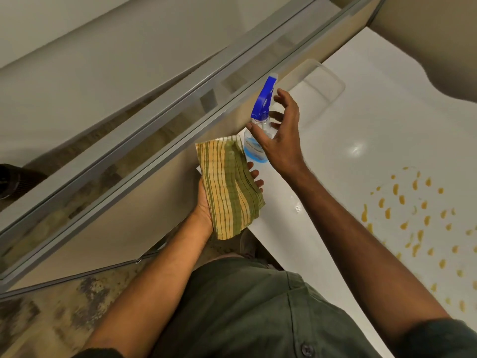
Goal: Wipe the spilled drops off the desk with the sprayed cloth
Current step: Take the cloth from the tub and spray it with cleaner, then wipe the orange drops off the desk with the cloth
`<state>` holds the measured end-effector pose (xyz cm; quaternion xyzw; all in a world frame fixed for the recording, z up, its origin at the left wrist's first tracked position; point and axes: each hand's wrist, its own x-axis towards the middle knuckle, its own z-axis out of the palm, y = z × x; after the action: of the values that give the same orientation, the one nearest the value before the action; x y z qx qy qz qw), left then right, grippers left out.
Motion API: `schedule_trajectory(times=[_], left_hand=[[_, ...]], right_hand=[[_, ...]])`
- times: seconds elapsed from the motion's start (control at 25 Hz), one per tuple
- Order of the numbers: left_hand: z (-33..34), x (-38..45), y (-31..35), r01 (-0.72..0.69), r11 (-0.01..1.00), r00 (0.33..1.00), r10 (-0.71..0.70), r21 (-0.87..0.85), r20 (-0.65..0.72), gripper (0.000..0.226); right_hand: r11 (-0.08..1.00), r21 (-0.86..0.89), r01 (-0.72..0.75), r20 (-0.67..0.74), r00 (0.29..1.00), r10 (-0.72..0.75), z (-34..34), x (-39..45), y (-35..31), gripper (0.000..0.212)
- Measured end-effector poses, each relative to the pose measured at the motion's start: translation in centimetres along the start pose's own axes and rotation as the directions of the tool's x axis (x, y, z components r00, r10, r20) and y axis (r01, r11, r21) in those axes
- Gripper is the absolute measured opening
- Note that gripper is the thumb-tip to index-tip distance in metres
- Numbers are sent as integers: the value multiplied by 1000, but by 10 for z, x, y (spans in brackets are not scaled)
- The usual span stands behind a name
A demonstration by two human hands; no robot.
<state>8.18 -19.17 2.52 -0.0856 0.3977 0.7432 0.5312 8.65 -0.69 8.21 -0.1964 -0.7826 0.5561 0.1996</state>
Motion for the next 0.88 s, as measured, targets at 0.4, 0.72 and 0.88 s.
schedule_trajectory(times=[0.4, 0.72, 0.88], left_hand=[[34, 5, -51, 249, 966, 940, -226, -64, 256, 83], [119, 7, -110, 395, 881, 861, -454, 259, 231, 77], [144, -3, -140, 473, 834, 827, -532, 283, 184, 74]], right_hand=[[975, 12, -220, -122, 968, 220, -72, -106, 22, 45], [946, -198, -257, 143, 947, 287, -178, -156, -10, 49], [962, -160, -223, 208, 945, 253, -229, -194, -18, 15]])
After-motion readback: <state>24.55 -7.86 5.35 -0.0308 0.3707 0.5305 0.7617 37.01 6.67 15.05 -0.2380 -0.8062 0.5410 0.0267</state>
